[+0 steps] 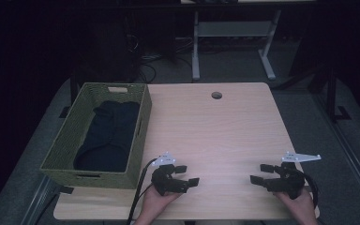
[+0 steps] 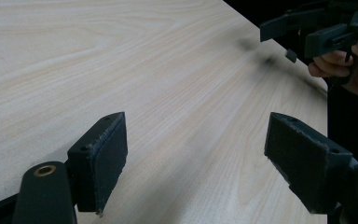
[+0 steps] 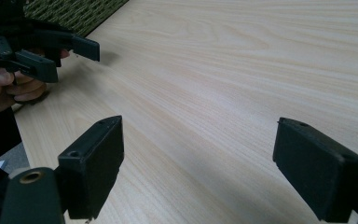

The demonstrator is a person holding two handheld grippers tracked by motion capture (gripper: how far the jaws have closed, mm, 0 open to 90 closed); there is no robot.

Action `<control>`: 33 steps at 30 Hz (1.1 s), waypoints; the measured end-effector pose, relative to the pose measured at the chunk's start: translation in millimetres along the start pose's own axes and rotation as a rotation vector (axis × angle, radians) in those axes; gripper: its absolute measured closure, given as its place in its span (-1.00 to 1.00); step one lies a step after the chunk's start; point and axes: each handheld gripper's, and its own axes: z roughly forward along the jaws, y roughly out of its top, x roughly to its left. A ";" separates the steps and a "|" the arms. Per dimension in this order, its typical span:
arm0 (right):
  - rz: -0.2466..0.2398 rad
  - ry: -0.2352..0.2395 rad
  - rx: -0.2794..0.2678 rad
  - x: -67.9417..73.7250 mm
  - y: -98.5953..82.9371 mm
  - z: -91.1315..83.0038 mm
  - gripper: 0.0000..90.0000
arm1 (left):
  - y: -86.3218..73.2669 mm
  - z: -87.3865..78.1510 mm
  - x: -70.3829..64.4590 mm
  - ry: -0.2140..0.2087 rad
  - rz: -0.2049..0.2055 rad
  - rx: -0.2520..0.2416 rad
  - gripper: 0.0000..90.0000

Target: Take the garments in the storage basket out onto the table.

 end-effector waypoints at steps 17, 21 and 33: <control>-0.016 0.006 0.011 6.6 0.1 3.8 -0.65 | 23.4 -30.0 -8.3 -0.028 0.009 -0.007 -0.54; -0.013 0.007 0.009 7.3 -0.2 3.2 -0.65 | 27.4 -35.9 -7.2 -0.034 0.004 -0.012 -0.56; -0.006 0.005 0.010 10.2 -0.8 3.7 -0.65 | 46.1 -62.4 -11.0 -0.032 0.017 -0.035 -0.60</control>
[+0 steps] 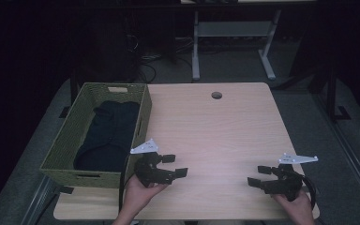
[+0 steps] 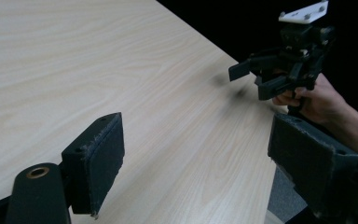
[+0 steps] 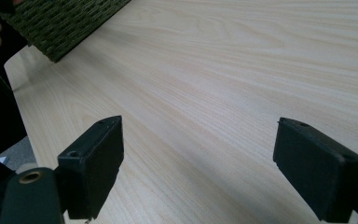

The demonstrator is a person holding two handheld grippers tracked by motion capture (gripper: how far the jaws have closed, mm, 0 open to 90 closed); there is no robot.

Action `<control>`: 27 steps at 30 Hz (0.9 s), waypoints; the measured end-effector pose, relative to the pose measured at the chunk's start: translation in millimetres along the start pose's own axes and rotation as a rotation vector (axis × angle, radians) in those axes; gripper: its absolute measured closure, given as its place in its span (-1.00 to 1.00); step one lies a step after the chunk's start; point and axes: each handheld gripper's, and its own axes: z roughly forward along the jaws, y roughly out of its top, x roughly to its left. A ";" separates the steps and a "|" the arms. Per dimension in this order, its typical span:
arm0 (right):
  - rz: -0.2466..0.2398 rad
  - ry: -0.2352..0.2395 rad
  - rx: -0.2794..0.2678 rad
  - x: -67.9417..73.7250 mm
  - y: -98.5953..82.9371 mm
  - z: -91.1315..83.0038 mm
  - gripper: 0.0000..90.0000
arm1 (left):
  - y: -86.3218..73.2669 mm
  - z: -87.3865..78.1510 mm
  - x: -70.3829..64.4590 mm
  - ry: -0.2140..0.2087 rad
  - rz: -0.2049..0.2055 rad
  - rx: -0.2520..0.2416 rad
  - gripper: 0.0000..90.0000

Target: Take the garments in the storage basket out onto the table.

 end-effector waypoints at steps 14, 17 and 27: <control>-0.007 0.005 -0.009 -0.3 -0.2 -1.1 -0.65 | 28.6 -32.2 6.8 0.049 0.011 -0.006 -0.60; -0.012 0.006 -0.013 -0.4 0.0 -1.9 -0.65 | 33.4 -38.6 9.7 0.061 0.005 -0.003 -0.60; -0.007 0.005 -0.016 0.2 0.0 -3.8 -0.65 | 52.5 -71.8 26.8 0.100 -0.019 -0.036 -0.60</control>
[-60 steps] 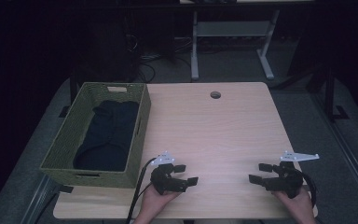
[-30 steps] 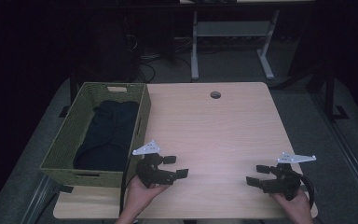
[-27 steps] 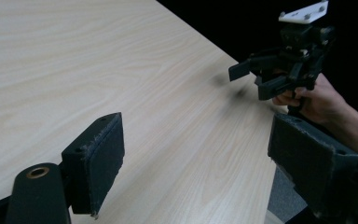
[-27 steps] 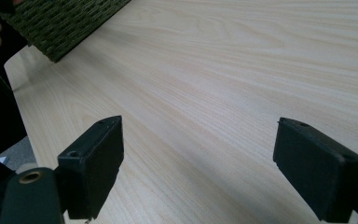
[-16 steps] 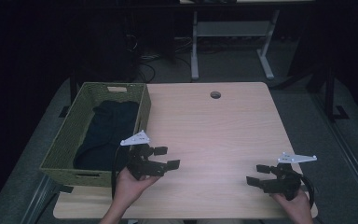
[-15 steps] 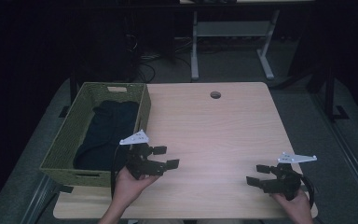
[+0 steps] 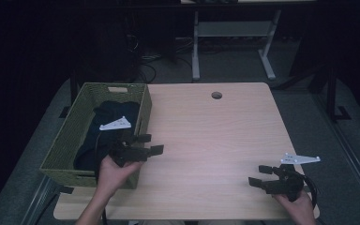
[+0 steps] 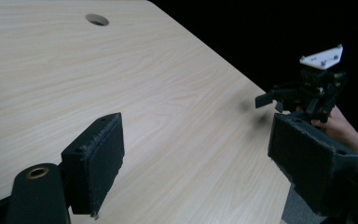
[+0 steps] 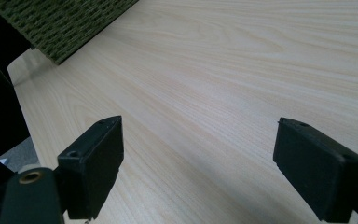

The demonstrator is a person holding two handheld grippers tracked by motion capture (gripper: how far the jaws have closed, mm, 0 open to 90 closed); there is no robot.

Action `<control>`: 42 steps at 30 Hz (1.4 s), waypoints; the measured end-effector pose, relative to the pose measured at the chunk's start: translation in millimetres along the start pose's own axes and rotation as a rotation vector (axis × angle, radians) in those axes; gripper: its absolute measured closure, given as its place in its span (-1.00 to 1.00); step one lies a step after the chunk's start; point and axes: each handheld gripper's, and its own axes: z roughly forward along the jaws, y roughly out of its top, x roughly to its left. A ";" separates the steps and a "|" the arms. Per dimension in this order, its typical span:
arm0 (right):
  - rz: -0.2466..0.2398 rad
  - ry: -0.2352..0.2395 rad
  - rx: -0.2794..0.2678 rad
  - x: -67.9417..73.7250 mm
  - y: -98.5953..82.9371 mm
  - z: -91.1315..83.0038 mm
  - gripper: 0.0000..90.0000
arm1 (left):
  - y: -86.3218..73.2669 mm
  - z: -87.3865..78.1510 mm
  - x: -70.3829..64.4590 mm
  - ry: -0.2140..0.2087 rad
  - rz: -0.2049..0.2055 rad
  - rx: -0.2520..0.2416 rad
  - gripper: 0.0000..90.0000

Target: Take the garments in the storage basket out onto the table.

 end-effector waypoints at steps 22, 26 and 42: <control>0.008 -0.005 -0.014 -2.3 -0.8 -1.1 -0.65 | 15.2 -52.5 48.9 0.099 -0.088 -0.049 -0.59; 0.007 -0.010 -0.018 -3.3 -1.4 -1.2 -0.65 | 16.6 -55.2 56.8 0.106 -0.103 -0.050 -0.59; 0.042 -0.016 -0.038 -8.3 -7.2 -8.8 -0.65 | 17.5 -61.0 98.1 0.152 -0.156 -0.051 -0.59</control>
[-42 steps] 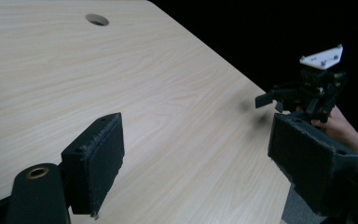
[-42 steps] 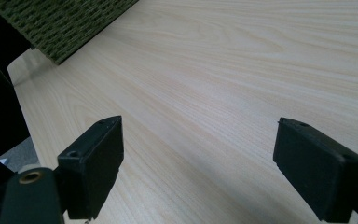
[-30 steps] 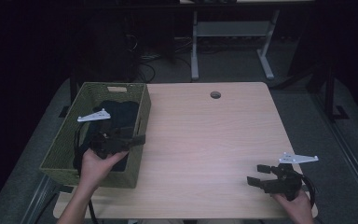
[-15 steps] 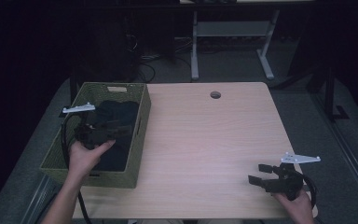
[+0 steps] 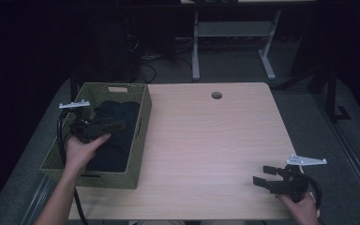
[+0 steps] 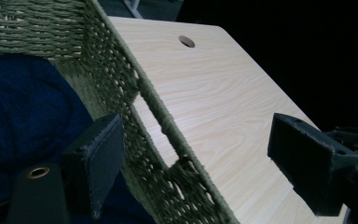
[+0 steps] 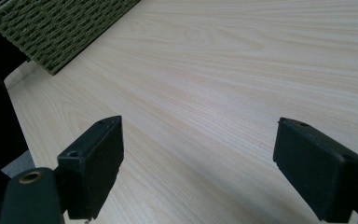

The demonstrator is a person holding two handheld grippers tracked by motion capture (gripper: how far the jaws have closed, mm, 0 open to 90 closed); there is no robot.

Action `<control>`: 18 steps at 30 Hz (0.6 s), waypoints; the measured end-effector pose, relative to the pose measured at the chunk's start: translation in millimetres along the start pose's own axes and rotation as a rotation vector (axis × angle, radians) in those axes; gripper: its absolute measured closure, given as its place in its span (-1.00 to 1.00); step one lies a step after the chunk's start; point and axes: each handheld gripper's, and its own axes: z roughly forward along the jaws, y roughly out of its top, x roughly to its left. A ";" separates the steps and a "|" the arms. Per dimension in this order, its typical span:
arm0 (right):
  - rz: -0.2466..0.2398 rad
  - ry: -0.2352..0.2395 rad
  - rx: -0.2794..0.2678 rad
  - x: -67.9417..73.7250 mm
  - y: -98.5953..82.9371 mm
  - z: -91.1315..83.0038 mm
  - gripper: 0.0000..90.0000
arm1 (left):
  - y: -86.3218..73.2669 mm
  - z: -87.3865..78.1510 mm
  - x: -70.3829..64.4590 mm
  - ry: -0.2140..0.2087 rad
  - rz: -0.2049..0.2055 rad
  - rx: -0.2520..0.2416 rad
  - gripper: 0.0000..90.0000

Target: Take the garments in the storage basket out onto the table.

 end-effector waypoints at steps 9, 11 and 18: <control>0.004 0.000 -0.004 -2.0 0.4 -1.8 -0.65 | 1.2 8.7 23.1 0.018 -0.051 0.019 -0.56; 0.006 0.002 -0.004 -2.2 0.4 -2.0 -0.65 | 1.0 8.7 30.1 0.033 -0.068 0.018 -0.56; 0.002 0.007 -0.002 -2.4 0.6 -1.5 -0.65 | -0.3 9.4 50.3 0.076 -0.115 0.037 -0.54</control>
